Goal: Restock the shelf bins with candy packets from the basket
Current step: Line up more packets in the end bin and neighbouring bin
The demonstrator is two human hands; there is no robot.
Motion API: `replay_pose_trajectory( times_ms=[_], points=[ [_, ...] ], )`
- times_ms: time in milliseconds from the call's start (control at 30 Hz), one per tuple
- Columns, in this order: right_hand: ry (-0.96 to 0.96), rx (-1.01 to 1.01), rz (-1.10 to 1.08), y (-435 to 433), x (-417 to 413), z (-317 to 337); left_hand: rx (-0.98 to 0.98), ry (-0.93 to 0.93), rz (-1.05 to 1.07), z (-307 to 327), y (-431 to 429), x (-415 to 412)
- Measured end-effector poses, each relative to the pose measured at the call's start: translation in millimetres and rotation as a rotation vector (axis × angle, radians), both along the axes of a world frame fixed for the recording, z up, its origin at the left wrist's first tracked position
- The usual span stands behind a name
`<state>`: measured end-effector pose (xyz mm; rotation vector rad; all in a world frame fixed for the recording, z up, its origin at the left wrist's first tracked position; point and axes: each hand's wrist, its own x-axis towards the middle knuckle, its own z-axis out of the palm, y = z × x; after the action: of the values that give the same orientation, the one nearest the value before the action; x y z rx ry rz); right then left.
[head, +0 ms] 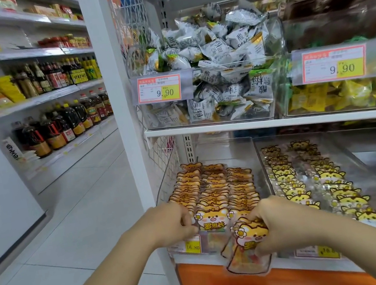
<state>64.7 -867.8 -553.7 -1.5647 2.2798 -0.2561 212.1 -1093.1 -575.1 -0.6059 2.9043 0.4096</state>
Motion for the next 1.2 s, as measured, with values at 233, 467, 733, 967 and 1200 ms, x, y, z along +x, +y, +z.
replay_pose_trajectory(
  times_ms=[233, 467, 733, 967, 1200],
  points=[
    [0.019, 0.071, 0.040, -8.0, -5.1, 8.4, 0.148, -0.126, -0.076, -15.0, 13.3, -5.3],
    [-0.101, 0.130, 0.042, -27.0, -20.3, 22.7, 0.173, -0.143, -0.048, -6.6, 18.3, -12.5],
    [-0.523, 0.013, -0.213, -41.6, -53.8, 48.1, 0.632, -0.068, 0.237, -9.6, -6.2, -17.8],
    [-0.003, 0.122, -0.075, -48.6, -49.7, 50.8, 0.582, -0.105, 0.231, -8.6, -3.7, -21.2],
    [0.400, 0.366, 0.032, -50.6, -17.9, 28.0, 0.362, -0.111, 0.116, -1.8, 11.7, -24.8]
  ],
)
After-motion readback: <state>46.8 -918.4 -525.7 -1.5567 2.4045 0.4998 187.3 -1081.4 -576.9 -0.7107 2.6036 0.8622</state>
